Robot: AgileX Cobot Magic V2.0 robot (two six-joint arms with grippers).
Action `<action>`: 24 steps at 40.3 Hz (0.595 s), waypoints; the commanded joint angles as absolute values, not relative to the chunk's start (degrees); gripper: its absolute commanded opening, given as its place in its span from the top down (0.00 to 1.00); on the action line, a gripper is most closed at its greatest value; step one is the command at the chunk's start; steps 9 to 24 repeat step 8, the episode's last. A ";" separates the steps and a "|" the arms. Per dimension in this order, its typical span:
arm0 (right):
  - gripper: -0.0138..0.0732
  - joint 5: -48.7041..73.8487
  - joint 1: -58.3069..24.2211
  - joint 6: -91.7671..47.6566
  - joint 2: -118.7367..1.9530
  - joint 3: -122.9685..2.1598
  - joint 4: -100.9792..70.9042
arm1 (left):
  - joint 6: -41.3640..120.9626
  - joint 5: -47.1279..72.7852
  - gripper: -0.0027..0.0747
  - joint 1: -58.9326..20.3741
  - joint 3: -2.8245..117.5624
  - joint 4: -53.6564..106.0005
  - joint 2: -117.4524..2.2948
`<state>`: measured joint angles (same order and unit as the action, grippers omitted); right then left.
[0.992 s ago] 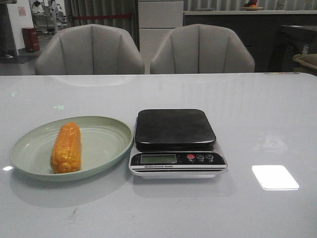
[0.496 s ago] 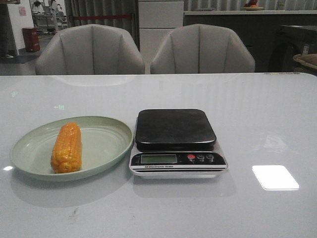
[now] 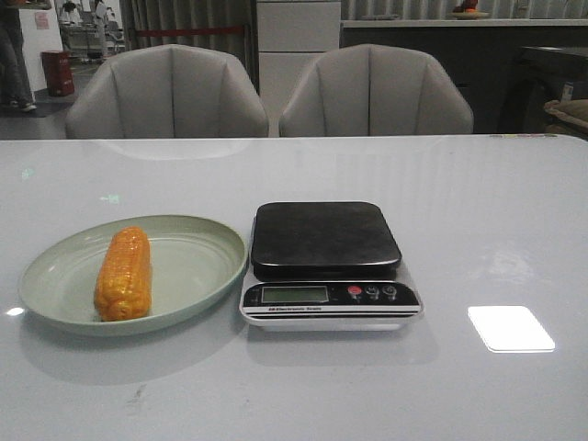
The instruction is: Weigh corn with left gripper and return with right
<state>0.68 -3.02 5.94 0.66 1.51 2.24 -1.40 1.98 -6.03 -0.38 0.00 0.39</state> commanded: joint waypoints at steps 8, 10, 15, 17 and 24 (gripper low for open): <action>0.64 -3.93 -2.61 5.45 1.69 1.74 3.11 | -1.50 -2.66 0.80 -6.06 -0.33 0.00 1.44; 0.64 -3.93 -2.61 5.45 1.69 1.74 3.11 | -1.50 -2.66 0.80 -6.06 -0.33 0.00 1.44; 0.64 -3.93 -2.61 5.45 1.69 1.74 3.11 | -1.50 -2.66 0.80 -6.06 -0.33 0.00 1.44; 0.64 -3.93 -2.61 5.45 1.69 1.74 3.11 | -1.50 -2.66 0.80 -6.06 -0.33 0.00 1.44; 0.64 -3.93 -2.61 5.45 1.69 1.74 3.11 | -1.50 -2.66 0.80 -6.06 -0.33 0.00 1.44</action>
